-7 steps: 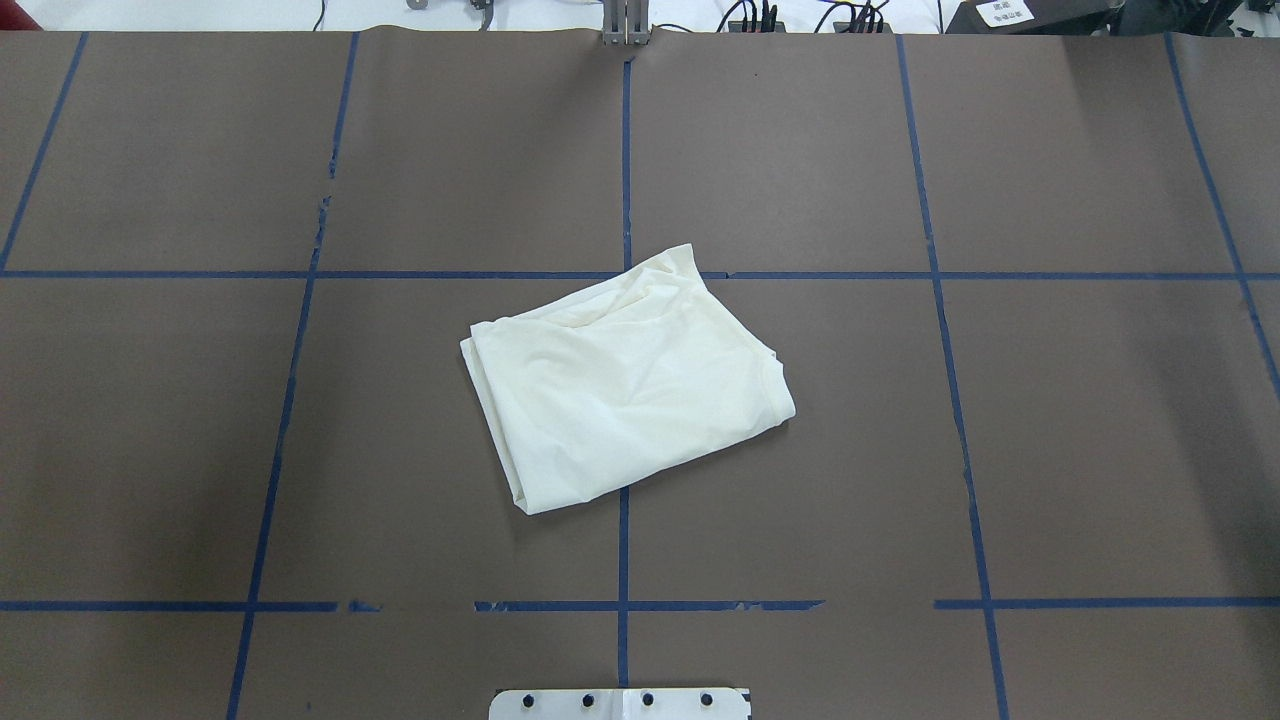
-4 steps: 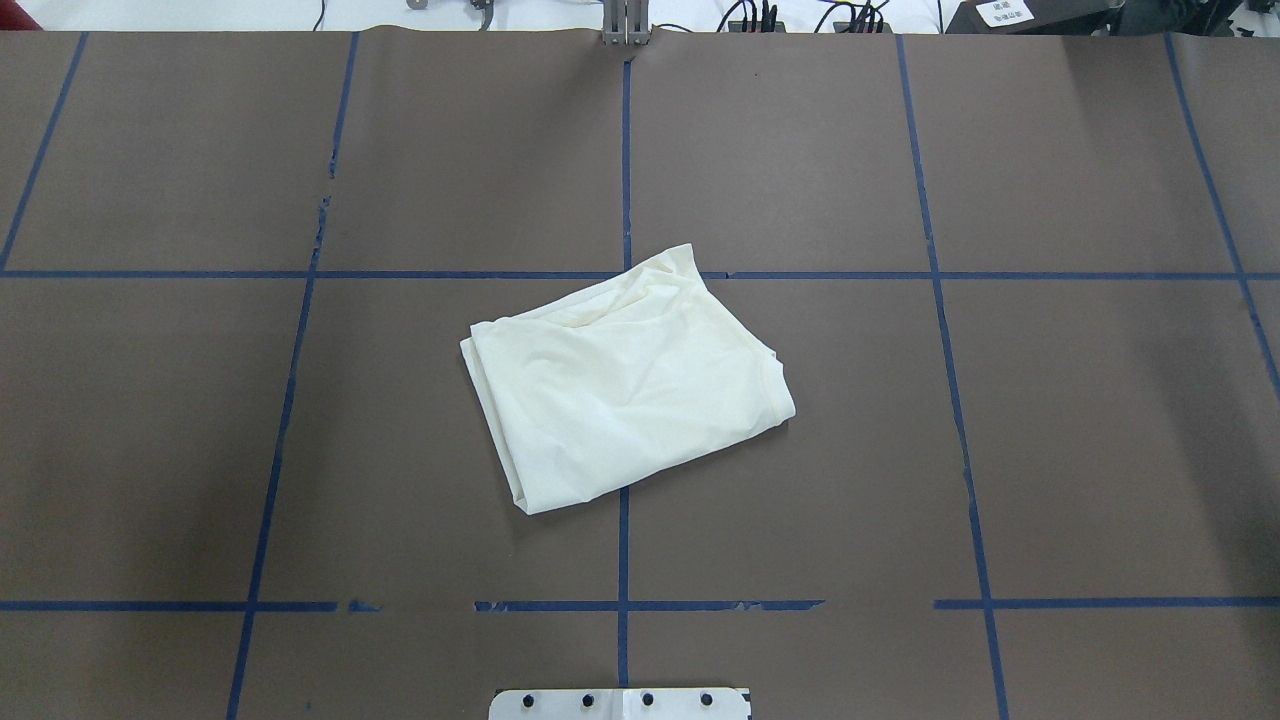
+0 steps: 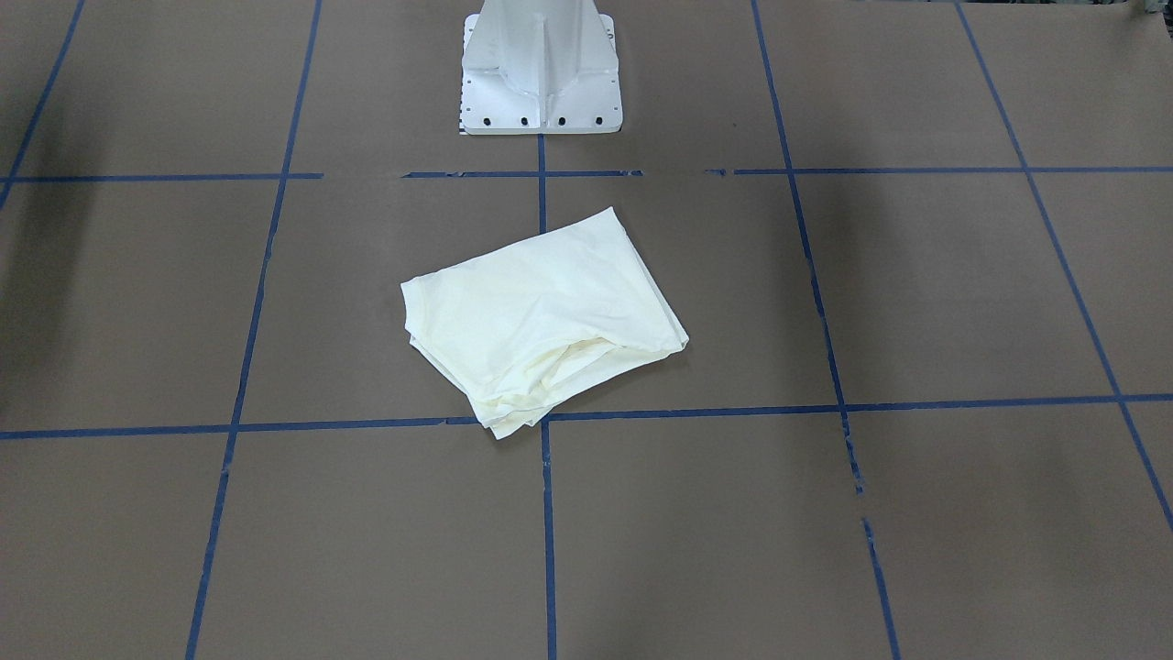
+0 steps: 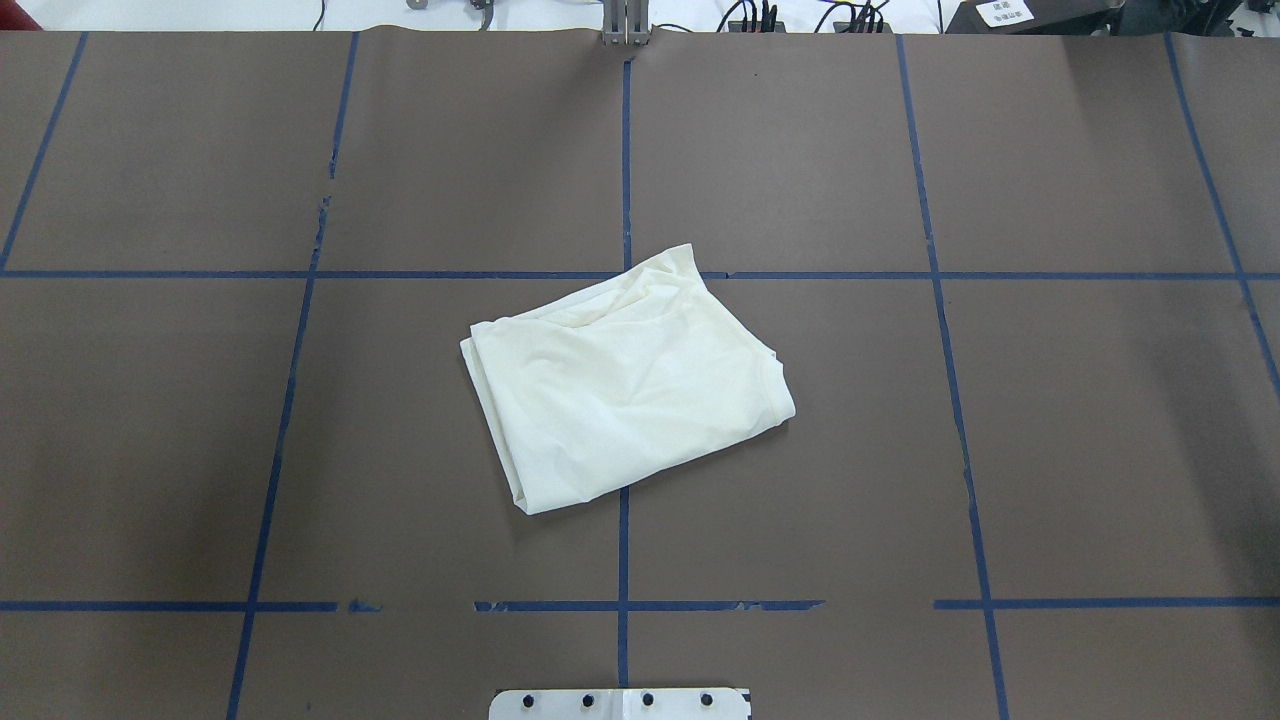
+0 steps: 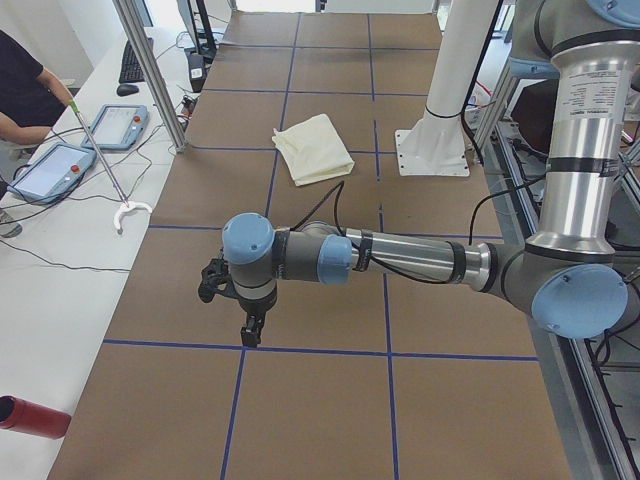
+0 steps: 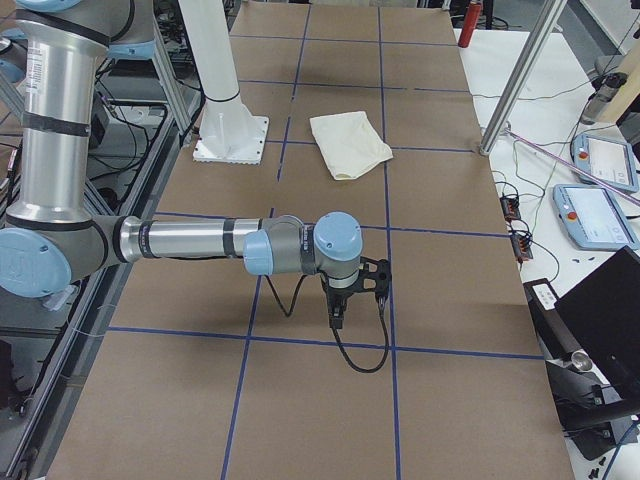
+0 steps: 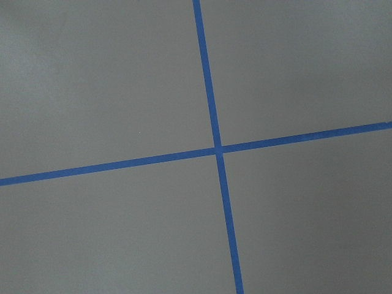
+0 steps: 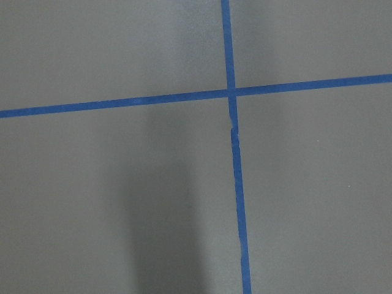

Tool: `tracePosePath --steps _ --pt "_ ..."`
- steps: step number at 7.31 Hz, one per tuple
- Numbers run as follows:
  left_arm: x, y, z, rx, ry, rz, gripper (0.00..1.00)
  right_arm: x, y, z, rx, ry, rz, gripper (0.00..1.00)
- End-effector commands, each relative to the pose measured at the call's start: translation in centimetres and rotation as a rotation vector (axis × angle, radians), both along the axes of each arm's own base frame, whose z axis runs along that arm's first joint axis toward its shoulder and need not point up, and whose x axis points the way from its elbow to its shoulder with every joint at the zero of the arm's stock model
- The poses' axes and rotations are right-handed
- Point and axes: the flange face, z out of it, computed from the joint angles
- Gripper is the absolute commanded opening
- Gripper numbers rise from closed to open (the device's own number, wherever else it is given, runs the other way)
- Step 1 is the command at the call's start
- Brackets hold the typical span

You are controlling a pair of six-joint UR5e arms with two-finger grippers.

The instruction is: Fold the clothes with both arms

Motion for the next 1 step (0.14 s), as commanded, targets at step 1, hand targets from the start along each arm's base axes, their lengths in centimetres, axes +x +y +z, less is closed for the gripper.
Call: tracePosePath --steps 1 --pt "0.03 0.01 0.01 0.000 0.000 0.001 1.00 0.01 0.00 0.26 -0.001 0.001 -0.001 1.00"
